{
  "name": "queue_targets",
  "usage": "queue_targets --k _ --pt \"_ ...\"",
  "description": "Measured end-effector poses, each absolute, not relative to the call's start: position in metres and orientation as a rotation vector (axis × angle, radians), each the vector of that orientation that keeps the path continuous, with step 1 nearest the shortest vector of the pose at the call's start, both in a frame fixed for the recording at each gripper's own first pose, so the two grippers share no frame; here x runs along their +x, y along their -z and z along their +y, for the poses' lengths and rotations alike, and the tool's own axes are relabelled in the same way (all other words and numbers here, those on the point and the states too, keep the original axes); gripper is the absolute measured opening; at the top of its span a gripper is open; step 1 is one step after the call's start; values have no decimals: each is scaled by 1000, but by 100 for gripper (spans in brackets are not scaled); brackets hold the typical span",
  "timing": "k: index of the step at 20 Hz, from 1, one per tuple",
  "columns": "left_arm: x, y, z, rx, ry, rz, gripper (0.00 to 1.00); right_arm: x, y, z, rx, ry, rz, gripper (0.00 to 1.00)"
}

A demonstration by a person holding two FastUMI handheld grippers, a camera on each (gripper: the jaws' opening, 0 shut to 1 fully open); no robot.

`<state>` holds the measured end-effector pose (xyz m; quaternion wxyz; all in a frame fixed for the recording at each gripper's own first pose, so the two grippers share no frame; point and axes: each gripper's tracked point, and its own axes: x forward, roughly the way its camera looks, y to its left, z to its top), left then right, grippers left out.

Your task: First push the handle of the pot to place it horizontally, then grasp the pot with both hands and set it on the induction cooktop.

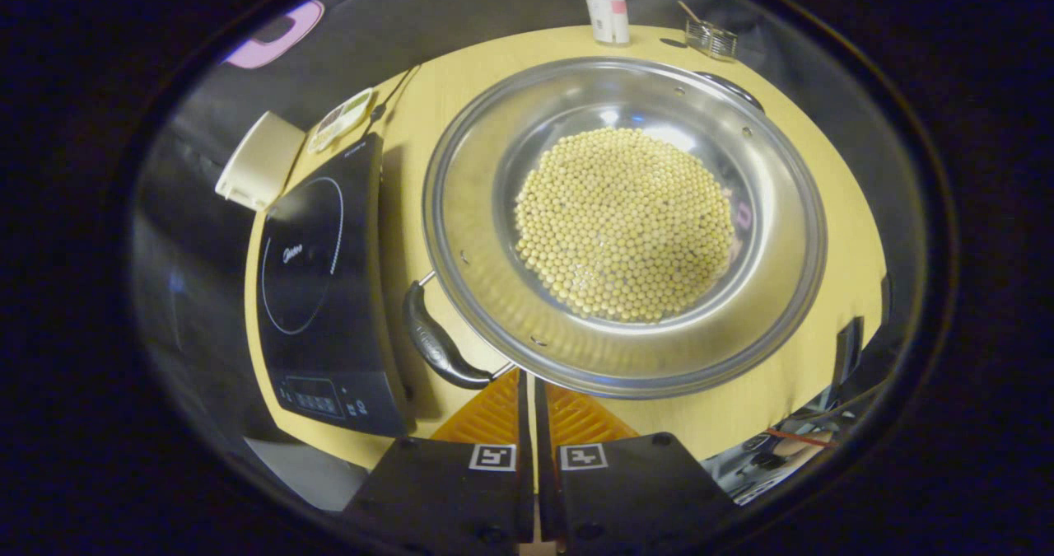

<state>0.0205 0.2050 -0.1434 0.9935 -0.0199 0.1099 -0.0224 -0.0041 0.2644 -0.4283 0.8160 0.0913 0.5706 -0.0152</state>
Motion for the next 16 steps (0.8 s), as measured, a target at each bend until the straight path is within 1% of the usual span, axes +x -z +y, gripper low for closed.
queue_targets --k 6,7,8,11,13,14,15,16 --pt "20 151 200 -50 69 241 96 11 429 284 251 72 1184 6" --pt "21 154 200 -52 73 249 97 14 428 286 258 76 1177 6" --pt "20 157 199 -52 78 255 96 18 427 289 269 78 1169 6" --pt "20 160 202 -42 78 263 97 33 427 305 322 71 1136 5" --pt "21 162 204 -45 77 273 95 43 425 311 338 70 1115 5" --pt "21 164 204 -49 80 277 96 49 424 313 339 68 1105 0" --pt "22 165 205 -51 81 280 96 51 425 316 335 67 1099 5" --pt "22 165 206 -50 82 282 97 54 425 318 328 67 1093 5"
